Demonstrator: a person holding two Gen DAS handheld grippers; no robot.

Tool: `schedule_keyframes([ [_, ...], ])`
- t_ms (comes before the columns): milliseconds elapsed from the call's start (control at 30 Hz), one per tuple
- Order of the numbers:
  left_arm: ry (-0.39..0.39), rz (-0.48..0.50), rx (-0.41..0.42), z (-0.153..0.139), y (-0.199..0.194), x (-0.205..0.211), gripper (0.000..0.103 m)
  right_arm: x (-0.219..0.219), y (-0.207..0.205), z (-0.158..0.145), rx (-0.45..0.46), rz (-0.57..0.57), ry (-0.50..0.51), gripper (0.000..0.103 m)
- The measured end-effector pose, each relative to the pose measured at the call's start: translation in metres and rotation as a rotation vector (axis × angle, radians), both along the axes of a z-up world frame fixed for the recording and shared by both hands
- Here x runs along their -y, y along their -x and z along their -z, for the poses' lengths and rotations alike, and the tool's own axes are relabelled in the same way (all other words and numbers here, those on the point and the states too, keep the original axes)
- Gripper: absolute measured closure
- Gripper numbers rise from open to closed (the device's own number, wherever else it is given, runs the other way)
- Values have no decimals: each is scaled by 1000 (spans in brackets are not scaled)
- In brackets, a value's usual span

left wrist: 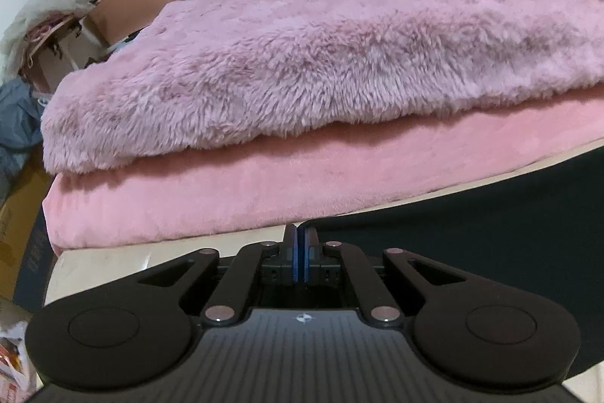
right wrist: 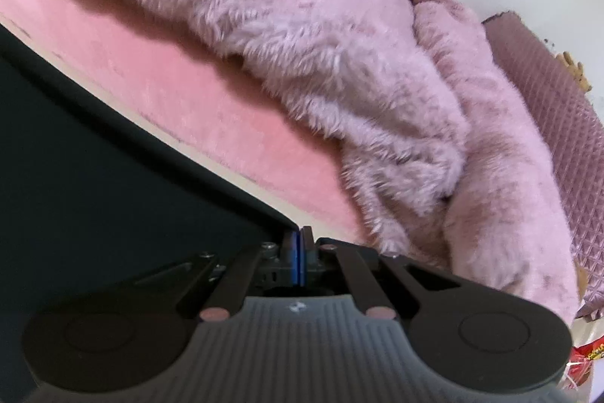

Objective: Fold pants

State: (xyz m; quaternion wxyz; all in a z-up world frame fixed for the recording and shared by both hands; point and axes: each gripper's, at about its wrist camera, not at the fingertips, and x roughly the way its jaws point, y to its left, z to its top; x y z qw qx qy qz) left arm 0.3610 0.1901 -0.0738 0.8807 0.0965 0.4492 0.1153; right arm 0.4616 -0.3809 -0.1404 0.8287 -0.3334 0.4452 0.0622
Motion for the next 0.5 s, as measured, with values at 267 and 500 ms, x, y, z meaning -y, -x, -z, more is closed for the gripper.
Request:
schedule_keyframes([
  [267,-32,-17,-43,30,-18,0,100,-6,-12,23,-13,25,-4,103],
  [500,-21,-44,-21,37,-19,5,100,-3,-12,29,15,89,-47,102],
])
